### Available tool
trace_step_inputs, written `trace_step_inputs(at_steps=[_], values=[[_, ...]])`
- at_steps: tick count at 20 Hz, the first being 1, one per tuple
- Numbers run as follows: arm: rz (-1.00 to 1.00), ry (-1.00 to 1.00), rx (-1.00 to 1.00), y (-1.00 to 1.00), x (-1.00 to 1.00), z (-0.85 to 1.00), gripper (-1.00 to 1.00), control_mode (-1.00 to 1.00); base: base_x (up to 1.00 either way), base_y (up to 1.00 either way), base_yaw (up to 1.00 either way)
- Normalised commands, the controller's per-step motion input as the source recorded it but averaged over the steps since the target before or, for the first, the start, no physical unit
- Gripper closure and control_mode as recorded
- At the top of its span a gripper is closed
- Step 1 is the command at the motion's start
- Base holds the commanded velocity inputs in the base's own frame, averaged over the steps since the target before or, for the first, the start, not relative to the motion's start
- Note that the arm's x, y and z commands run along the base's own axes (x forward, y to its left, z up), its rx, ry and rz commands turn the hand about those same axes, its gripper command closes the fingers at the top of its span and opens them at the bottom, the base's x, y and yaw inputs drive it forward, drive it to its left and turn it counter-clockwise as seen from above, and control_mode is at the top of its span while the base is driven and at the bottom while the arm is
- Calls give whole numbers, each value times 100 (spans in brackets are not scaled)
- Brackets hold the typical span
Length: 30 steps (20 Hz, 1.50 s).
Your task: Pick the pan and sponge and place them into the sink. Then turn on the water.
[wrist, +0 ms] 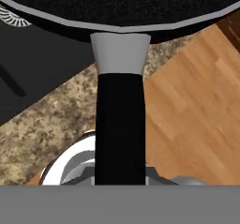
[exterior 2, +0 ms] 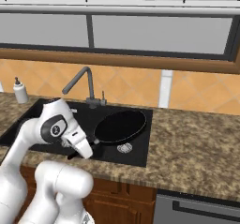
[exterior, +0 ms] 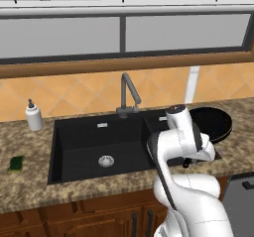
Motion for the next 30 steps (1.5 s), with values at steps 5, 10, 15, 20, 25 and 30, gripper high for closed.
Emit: trace_step_inputs(at_steps=[5,10,15,20,25,30], values=[[-29,0,4,100,0,0,100,-100,0,0,0],[-21,3,4,100,4,0,100,-100,0,0,0],[-5,0,4,100,36,0,100,-100,0,0,0],[-7,5,6,100,89,-4,100,-100,0,0,0],[-11,15,11,91,100,-5,100,-100,0,0,0],[-23,9,1,80,83,-7,100,-100,0,0,0]])
